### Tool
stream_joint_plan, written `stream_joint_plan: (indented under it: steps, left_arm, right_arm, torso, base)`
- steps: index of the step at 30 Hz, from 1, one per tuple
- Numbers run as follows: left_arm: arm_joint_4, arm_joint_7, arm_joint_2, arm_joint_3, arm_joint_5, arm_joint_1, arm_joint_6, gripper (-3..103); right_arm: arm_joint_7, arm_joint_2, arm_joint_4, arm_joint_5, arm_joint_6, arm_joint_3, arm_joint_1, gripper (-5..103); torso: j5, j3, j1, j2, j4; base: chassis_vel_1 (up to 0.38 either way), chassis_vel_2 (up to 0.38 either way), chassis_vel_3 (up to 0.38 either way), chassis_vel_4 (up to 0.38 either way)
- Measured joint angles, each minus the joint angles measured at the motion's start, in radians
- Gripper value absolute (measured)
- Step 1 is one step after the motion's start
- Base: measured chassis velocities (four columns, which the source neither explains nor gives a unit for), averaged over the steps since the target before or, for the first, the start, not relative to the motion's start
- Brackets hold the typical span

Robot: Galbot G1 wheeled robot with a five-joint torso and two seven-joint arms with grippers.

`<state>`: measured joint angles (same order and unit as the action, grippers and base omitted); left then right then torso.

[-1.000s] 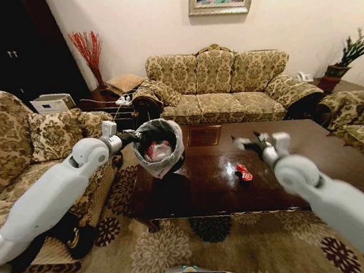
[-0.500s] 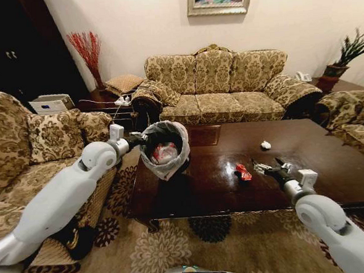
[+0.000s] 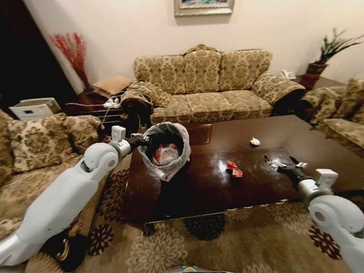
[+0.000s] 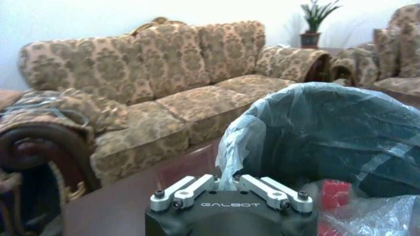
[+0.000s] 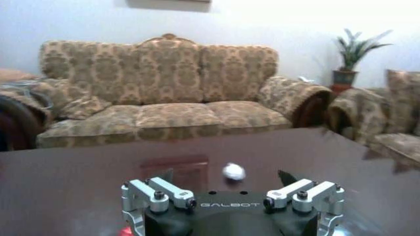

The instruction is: Move to the front of the table and place the trash on the table into the trash bin.

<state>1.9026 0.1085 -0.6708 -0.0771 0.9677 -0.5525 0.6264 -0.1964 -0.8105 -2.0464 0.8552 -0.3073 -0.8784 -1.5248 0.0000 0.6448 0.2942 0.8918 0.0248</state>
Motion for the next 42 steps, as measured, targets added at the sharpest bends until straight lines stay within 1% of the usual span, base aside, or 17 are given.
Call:
stream_joint_plan:
  steps: [2,3,5,8,9,11,14,16,18,20,21,22,23,24,27,32,42]
  left_arm:
    - [-0.002,0.002,-0.002,0.0,-0.003,-0.001,-0.004,3]
    - [-0.002,0.002,-0.002,0.0,-0.003,-0.001,-0.004,3]
    - [-0.006,0.009,-0.006,0.0,-0.003,-0.002,-0.011,3]
    - [-0.008,0.019,-0.008,0.0,-0.002,-0.002,-0.016,3]
    - [-0.009,0.029,-0.01,0.0,0.0,-0.004,-0.02,3]
    - [-0.009,0.034,-0.01,0.0,0.001,-0.005,-0.021,3]
    - [0.0,0.05,-0.006,-0.001,0.002,-0.014,-0.022,3]
    - [0.001,0.05,-0.005,-0.002,0.002,-0.016,-0.022,3]
    - [0.008,0.049,0.0,-0.004,0.002,-0.018,-0.022,3]
    - [0.005,0.044,-0.003,0.003,0.002,-0.011,-0.022,3]
    - [-0.004,0.033,-0.015,0.017,0.0,0.003,-0.022,3]
    - [-0.004,0.033,-0.015,0.017,0.0,0.003,-0.022,3]
    - [-0.005,0.026,-0.02,0.023,0.0,0.006,-0.022,3]
    - [-0.004,0.024,-0.02,0.024,0.0,0.005,-0.022,3]
    - [-0.002,0.023,-0.014,0.022,-0.003,-0.001,-0.022,3]
    - [-0.007,0.02,-0.008,0.016,-0.014,-0.004,-0.022,3]
    - [-0.017,0.011,-0.006,0.017,-0.016,0.001,-0.023,3]
  right_arm:
    - [0.068,0.001,0.062,0.0,0.051,-0.016,-0.017,100]
    - [0.068,0.001,0.062,0.0,0.051,-0.016,-0.017,100]
    - [0.144,0.001,0.117,-0.001,0.088,-0.022,-0.022,100]
    - [0.166,0.003,0.132,0.002,0.099,-0.007,-0.013,100]
    - [0.174,0.011,0.142,0.003,0.107,0.035,0.013,100]
    - [0.175,0.015,0.146,0.001,0.111,0.069,0.032,100]
    - [0.156,0.024,0.174,-0.013,0.11,0.25,0.156,100]
    - [0.147,0.024,0.181,-0.013,0.107,0.284,0.185,100]
    - [0.119,0.024,0.237,-0.013,0.093,0.4,0.304,100]
    - [0.118,0.025,0.271,-0.012,0.087,0.434,0.343,100]
    - [0.12,0.024,0.311,-0.008,0.082,0.468,0.38,100]
    - [0.12,0.024,0.311,-0.008,0.082,0.468,0.38,100]
    - [0.123,0.023,0.347,0.0,0.081,0.504,0.416,100]
    - [0.132,0.022,0.38,0.006,0.081,0.541,0.449,100]
    - [0.16,0.018,0.425,0.014,0.082,0.605,0.496,100]
    - [0.212,0.007,0.484,0.02,0.102,0.71,0.578,100]
    - [0.211,-0.037,0.599,0.017,0.111,0.869,0.749,100]
  torso:
    - [0.0003,0.0,0.0,0.0,-0.0001]
    - [0.0003,0.0,0.0,0.0,-0.0001]
    - [0.0004,0.0,0.0,0.0,-0.001]
    - [0.0002,0.0,0.0,0.0,-0.0013]
    - [0.0,0.0,0.0,0.0,-0.0015]
    - [-0.0001,0.0,0.0,0.0,-0.0011]
    - [-0.0002,0.0,0.0,0.0,0.0007]
    - [-0.0001,0.0,0.0,0.0,0.0009]
    - [-0.0002,0.0,0.0,0.0,0.0009]
    - [-0.0001,0.0,0.0,0.0,0.0013]
    - [0.0001,0.0,0.0,0.0,0.0004]
    - [0.0001,0.0,0.0,0.0,0.0004]
    - [-0.0006,0.0,0.0,0.0,-0.0004]
    - [-0.0002,0.0,0.0,0.0,-0.0007]
    - [0.0005,0.0,0.0,0.0,-0.0008]
    - [-0.0001,0.0,0.0,0.0,0.0002]
    - [-0.0001,0.0,0.0,0.0,-0.0002]
  base:
    - [-0.105,-0.087,-0.097,-0.104]
    - [-0.111,-0.087,-0.097,-0.105]
    - [-0.087,-0.096,-0.097,-0.102]
    - [-0.082,-0.085,-0.079,-0.078]
    - [-0.069,-0.065,-0.023,-0.029]
    - [0.0,0.0,0.0,0.0]
    - [0.0,0.0,0.0,0.0]
    - [0.0,0.0,0.0,0.0]
    - [0.0,0.0,0.0,0.0]
    - [0.0,0.0,0.0,0.0]
    - [0.0,0.0,0.0,0.0]
    - [0.0,0.0,0.0,0.0]
    - [0.0,0.0,0.0,0.0]
    - [0.0,0.0,0.0,0.0]
    - [0.0,0.0,0.0,0.0]
    - [0.0,0.0,0.0,0.0]
    - [0.0,0.0,0.0,0.0]
